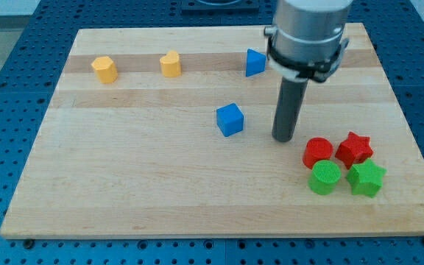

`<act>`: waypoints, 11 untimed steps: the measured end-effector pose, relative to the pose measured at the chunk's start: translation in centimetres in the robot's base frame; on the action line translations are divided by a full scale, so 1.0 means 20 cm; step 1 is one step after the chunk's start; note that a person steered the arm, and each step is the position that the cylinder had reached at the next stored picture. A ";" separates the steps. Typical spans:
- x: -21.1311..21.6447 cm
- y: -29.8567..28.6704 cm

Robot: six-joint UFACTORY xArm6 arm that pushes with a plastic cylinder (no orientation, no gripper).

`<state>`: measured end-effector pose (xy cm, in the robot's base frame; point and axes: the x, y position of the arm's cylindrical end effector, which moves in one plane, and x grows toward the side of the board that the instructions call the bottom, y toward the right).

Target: Slide the blue cube diagonally to the bottom right side of the blue triangle

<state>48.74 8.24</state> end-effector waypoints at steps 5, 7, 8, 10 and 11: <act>-0.30 -0.09; -0.22 -0.19; -0.29 -0.47; -0.63 -0.33; -0.57 -0.03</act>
